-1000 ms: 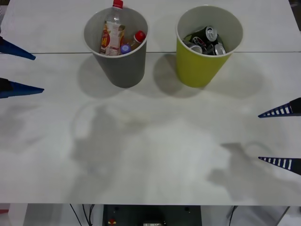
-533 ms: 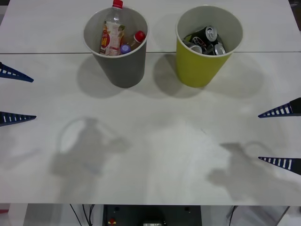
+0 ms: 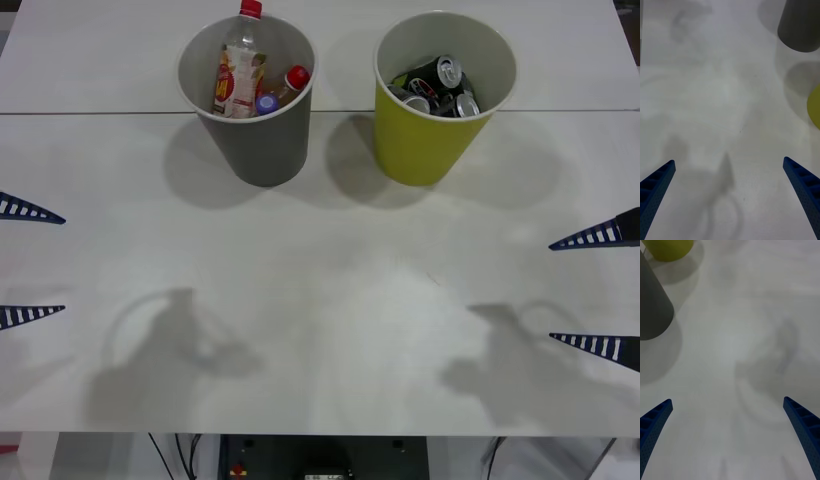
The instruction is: Put the can into the green bin and the plastic bottle into the gray bin
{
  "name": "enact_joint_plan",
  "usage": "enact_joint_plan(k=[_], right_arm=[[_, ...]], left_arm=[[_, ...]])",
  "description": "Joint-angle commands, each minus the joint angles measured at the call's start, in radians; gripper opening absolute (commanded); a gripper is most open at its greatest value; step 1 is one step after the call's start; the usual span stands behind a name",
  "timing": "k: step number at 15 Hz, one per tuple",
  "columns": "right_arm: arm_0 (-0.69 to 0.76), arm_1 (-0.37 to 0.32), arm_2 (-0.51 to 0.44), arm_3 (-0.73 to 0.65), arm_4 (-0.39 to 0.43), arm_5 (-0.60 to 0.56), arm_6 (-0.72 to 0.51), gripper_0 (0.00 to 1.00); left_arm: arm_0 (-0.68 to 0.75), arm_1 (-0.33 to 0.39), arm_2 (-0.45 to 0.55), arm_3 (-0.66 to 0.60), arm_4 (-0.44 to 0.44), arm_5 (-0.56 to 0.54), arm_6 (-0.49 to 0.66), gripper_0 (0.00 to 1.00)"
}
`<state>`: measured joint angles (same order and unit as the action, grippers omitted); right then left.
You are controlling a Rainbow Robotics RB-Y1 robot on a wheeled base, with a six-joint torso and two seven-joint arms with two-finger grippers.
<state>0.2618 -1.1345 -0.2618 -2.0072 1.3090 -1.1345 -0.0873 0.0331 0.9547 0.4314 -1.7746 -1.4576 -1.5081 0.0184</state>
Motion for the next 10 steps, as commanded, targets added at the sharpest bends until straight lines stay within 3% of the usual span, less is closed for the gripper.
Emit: enact_joint_plan(k=[1, 5, 10], right_arm=[[0.000, 0.000, 0.000, 0.000, 0.000, 0.000, 0.000, 1.00], [0.000, 0.000, 0.000, 0.000, 0.000, 0.000, 0.000, 1.00], [0.000, 0.000, 0.000, 0.000, 0.000, 0.000, 0.000, 1.00]], left_arm=[[0.073, -0.030, 0.049, -0.054, 0.003, 0.005, -0.011, 1.00], [0.157, -0.077, 0.098, -0.126, 0.013, 0.020, -0.017, 1.00], [0.182, -0.080, 0.089, -0.132, 0.020, 0.025, -0.028, 1.00]])
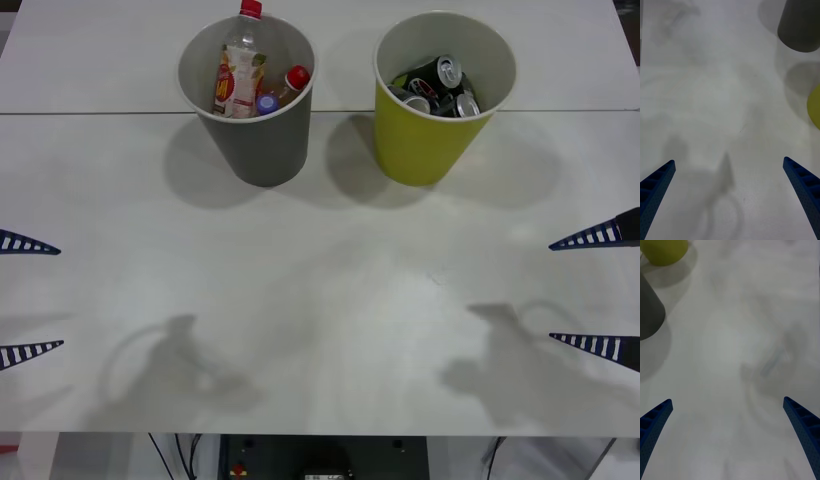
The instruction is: Put the can into the green bin and the plastic bottle into the gray bin
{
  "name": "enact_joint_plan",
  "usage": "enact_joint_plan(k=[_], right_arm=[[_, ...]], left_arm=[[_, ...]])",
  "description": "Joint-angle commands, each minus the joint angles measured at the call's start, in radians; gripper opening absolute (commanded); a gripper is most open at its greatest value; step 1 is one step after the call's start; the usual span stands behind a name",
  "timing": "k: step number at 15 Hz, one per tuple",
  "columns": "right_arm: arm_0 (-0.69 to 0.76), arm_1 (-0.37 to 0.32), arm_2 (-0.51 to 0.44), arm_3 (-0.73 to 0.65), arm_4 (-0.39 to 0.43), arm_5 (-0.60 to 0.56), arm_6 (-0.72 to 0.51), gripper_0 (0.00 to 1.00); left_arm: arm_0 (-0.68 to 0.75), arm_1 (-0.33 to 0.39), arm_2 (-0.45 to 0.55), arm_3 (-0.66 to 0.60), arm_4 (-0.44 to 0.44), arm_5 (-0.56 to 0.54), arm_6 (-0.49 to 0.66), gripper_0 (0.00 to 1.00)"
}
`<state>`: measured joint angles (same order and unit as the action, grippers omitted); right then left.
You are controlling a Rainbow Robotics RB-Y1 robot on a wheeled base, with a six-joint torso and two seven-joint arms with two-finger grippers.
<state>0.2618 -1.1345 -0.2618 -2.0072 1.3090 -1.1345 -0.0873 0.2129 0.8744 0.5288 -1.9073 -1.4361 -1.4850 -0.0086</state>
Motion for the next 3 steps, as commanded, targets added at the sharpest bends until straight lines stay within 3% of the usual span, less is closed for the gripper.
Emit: enact_joint_plan(k=[1, 3], right_arm=[[0.000, 0.000, 0.000, 0.000, 0.000, 0.000, 0.000, 1.00], [0.000, 0.000, 0.000, 0.000, 0.000, 0.000, 0.000, 1.00]], left_arm=[[0.002, 0.000, -0.009, 0.001, -0.001, 0.002, -0.001, 1.00], [0.002, 0.000, -0.009, 0.001, -0.001, 0.002, -0.001, 1.00]])
